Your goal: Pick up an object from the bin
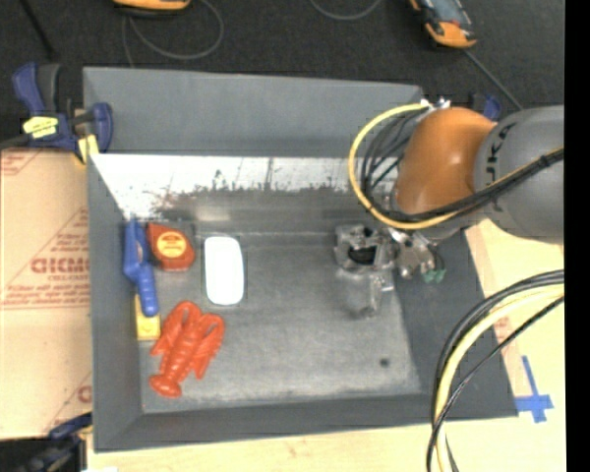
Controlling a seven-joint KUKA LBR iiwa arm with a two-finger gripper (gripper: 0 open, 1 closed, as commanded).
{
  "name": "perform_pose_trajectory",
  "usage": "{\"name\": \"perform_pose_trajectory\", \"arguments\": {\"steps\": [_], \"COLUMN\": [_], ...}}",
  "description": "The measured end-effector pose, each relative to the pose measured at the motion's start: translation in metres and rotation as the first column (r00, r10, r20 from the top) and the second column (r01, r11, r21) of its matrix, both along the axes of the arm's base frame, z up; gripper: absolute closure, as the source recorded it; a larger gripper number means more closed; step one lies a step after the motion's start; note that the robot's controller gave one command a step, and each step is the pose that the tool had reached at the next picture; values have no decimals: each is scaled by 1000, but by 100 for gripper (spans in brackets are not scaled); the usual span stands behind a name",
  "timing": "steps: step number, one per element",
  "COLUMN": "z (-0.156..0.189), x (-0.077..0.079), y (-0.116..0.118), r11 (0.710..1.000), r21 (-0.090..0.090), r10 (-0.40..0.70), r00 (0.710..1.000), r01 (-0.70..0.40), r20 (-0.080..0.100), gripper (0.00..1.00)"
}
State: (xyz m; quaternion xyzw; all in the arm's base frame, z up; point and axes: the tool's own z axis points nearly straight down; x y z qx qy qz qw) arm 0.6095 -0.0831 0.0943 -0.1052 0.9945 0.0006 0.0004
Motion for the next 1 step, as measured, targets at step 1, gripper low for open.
{"name": "perform_pose_trajectory", "arguments": {"steps": [1], "z": [1], "x": [22], "y": [-34], "r11": [1000], "r21": [-2], "r10": [19], "r00": [1000], "r01": [-19], "r20": [5], "gripper": [0]}}
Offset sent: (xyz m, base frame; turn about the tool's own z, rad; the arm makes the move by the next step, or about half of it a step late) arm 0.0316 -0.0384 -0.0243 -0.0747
